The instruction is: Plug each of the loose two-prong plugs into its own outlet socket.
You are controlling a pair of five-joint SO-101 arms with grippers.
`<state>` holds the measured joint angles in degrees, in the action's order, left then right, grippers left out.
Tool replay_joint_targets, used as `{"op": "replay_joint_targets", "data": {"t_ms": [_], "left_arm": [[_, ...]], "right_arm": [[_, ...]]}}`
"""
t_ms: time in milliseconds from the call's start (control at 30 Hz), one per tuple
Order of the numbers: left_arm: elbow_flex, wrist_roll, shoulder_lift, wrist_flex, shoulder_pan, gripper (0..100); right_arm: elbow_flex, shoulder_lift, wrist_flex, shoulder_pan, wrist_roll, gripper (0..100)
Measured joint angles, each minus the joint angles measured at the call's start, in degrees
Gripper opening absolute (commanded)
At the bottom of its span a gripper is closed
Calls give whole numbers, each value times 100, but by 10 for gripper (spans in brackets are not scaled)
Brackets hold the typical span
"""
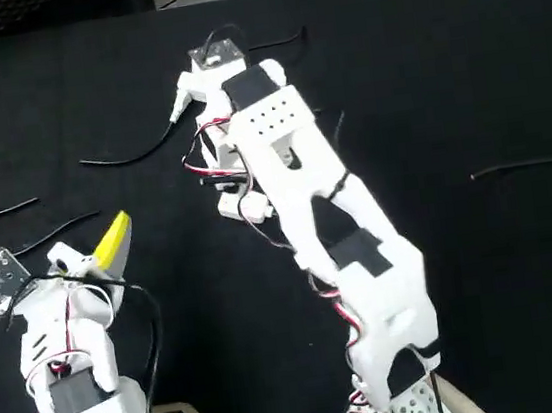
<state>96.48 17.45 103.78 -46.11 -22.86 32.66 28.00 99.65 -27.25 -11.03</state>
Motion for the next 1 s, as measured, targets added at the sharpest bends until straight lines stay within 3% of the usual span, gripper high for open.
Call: {"op": "replay_joint_targets", "data": {"t_ms": [367, 600, 733, 1000], "left_arm": [[0, 0, 0, -123, -44, 450], [0, -9, 0, -114, -44, 450], [0, -9, 0, -62, 202, 450], [0, -9, 0, -62, 668, 450]], "right_arm": [[492, 316, 0, 0, -747, 13], [651, 316, 0, 0, -747, 13], [519, 316, 0, -202, -220, 13], [-448, -659, 0, -1679, 1319, 12]]}}
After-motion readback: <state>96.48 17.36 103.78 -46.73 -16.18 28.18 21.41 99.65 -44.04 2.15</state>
